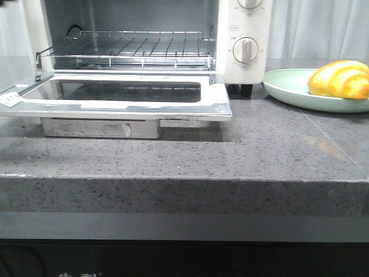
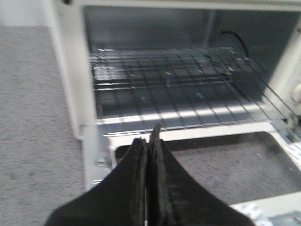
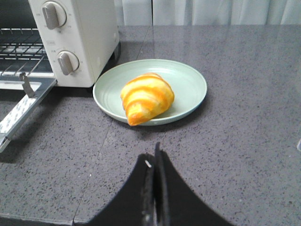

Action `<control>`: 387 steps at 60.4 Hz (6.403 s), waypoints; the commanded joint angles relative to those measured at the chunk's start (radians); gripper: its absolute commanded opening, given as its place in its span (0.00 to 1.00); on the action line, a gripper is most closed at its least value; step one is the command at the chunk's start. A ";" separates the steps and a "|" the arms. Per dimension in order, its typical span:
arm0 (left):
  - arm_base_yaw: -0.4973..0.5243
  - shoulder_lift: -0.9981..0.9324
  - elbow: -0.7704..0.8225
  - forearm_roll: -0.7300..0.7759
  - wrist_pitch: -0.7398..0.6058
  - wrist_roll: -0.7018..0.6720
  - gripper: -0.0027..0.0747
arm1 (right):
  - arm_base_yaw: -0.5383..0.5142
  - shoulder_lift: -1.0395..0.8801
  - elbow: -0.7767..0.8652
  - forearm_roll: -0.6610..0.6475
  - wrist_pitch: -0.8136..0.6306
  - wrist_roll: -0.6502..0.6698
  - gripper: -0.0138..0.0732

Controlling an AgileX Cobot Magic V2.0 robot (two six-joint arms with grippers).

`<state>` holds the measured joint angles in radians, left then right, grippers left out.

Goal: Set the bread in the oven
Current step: 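Lower the open right gripper over the croissant on the green plate, then close the right gripper on the croissant and lift it off the plate, then carry the croissant with the right gripper into the open oven over the rack, then open the right gripper to release the croissant onto the rack and withdraw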

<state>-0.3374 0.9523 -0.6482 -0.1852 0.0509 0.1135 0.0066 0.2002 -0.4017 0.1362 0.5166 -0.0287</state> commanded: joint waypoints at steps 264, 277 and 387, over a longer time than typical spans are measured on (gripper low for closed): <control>0.229 -0.496 0.198 0.039 0.078 -0.004 0.01 | 0.490 1.473 -1.039 0.680 -0.300 -0.014 0.20; 0.229 -0.496 0.198 0.039 0.078 -0.004 0.01 | 0.488 1.503 -1.061 0.680 -0.324 -0.014 0.21; 0.229 -0.496 0.198 0.039 0.078 -0.004 0.01 | 0.323 1.153 -1.066 0.210 0.333 -0.018 0.09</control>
<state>-0.1093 0.4510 -0.4237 -0.1408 0.2109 0.1135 0.3712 1.4403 -1.4389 0.4334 0.7977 -0.0417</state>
